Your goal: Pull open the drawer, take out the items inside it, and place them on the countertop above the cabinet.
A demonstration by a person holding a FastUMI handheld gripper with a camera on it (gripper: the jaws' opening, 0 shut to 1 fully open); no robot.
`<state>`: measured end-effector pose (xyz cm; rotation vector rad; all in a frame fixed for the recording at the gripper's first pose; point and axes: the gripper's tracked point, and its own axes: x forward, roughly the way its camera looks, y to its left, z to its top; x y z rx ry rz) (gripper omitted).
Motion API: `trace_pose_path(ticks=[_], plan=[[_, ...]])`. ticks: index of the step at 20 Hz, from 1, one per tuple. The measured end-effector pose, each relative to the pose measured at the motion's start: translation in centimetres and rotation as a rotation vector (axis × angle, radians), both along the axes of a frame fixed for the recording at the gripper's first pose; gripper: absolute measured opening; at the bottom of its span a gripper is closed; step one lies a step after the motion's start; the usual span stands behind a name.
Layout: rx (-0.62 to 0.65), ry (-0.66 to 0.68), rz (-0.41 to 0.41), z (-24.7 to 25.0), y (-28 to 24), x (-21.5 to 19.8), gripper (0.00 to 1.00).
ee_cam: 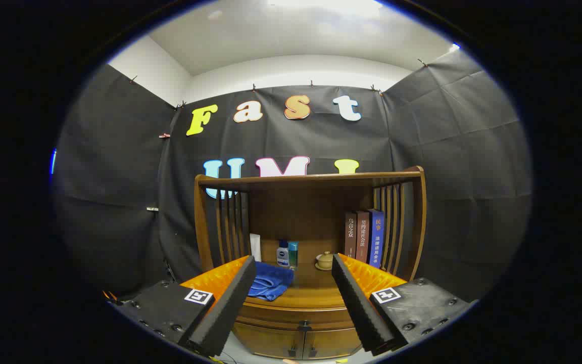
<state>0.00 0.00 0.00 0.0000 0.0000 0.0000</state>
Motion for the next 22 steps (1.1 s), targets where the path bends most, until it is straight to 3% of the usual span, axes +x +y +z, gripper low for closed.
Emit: trace_pose_path(ticks=[22], plan=[[0.005,-0.013,-0.006,0.07,-0.70,-0.82,0.98]])
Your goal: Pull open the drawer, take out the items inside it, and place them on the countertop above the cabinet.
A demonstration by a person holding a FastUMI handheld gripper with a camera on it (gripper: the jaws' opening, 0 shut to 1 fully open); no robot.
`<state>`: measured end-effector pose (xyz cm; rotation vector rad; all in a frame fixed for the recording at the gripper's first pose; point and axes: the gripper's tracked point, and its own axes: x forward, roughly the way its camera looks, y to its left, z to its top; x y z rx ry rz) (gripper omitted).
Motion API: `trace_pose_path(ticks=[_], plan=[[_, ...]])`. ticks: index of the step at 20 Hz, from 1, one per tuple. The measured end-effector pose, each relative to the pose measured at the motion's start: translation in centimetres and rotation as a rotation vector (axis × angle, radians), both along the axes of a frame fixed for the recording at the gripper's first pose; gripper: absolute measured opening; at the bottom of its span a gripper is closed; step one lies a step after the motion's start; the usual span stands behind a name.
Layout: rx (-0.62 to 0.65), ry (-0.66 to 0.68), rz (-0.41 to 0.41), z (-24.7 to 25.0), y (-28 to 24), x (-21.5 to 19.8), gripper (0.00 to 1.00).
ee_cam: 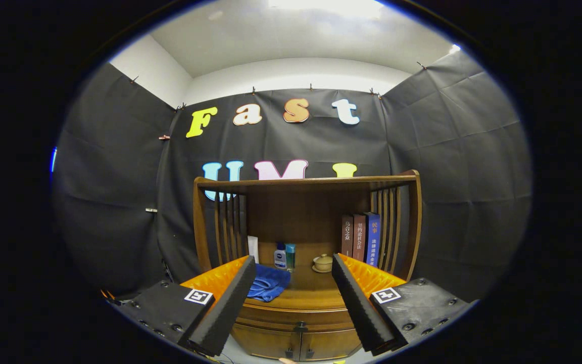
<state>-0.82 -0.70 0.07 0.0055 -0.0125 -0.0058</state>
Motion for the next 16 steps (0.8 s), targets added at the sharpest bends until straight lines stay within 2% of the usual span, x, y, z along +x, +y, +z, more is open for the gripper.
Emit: trace_pose_path(ticks=[8,16], plan=[[-0.009,0.036,-0.006,-1.7,-0.7,0.9,0.98],[0.016,0.158,-0.016,-10.2,-0.5,3.0,0.98]])
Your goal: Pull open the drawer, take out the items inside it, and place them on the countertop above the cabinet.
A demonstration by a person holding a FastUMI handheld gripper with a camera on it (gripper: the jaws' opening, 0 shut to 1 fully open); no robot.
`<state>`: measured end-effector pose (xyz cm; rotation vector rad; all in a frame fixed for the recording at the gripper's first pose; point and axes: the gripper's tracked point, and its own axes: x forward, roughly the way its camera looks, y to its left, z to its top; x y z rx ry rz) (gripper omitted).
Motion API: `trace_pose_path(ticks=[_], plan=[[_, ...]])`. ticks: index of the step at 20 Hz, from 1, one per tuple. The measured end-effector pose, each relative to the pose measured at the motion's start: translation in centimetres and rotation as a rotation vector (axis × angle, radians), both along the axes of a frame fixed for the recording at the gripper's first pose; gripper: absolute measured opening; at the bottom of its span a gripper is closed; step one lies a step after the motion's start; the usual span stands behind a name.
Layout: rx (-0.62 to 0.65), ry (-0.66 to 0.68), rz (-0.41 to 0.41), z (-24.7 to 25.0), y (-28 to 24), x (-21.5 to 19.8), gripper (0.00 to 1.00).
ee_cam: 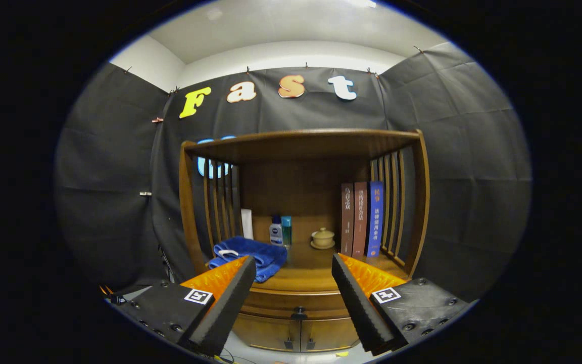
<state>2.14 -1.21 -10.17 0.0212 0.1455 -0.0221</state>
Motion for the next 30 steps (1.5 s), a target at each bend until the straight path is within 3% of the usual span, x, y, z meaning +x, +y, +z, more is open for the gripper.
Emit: trace_pose_path(ticks=[12,14,18,22,24,30], plan=[[0.048,0.341,-0.049,-18.8,-1.9,4.8,0.96],[0.074,0.396,-0.048,-21.3,-1.8,5.5,0.90],[0.077,0.456,-0.051,-24.6,-1.4,6.4,0.91],[0.043,0.505,-0.070,-26.3,-1.8,6.5,0.72],[0.052,0.506,-0.075,-26.1,-2.2,6.5,0.51],[0.056,0.498,-0.075,-26.0,-2.0,6.5,0.36]])
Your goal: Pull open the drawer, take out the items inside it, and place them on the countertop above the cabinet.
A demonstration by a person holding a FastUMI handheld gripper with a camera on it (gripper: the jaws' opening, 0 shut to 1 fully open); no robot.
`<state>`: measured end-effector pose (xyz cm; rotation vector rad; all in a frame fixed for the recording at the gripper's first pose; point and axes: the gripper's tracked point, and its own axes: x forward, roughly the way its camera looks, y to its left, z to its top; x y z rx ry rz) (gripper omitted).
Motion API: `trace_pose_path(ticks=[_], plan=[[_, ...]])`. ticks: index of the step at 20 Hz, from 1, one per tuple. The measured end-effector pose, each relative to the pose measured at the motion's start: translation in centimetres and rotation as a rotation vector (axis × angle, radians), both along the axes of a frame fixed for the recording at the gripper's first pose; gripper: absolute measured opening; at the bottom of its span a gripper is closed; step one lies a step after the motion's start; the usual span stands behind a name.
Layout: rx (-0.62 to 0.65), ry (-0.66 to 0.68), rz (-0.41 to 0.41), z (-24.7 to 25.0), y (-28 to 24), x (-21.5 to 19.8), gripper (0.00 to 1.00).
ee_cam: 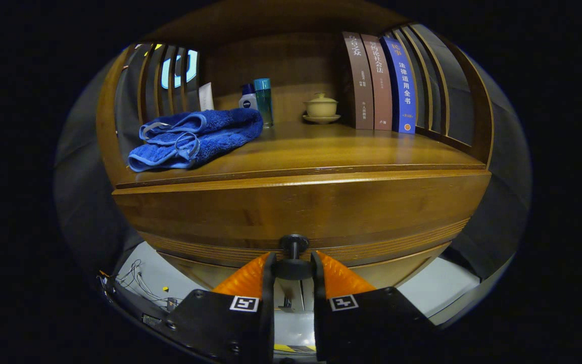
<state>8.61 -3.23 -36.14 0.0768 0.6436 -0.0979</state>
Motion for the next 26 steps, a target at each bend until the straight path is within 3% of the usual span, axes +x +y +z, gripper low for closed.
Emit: trace_pose_path(ticks=[26], plan=[[0.071,0.156,-0.025,1.4,1.9,-16.2,0.36]])
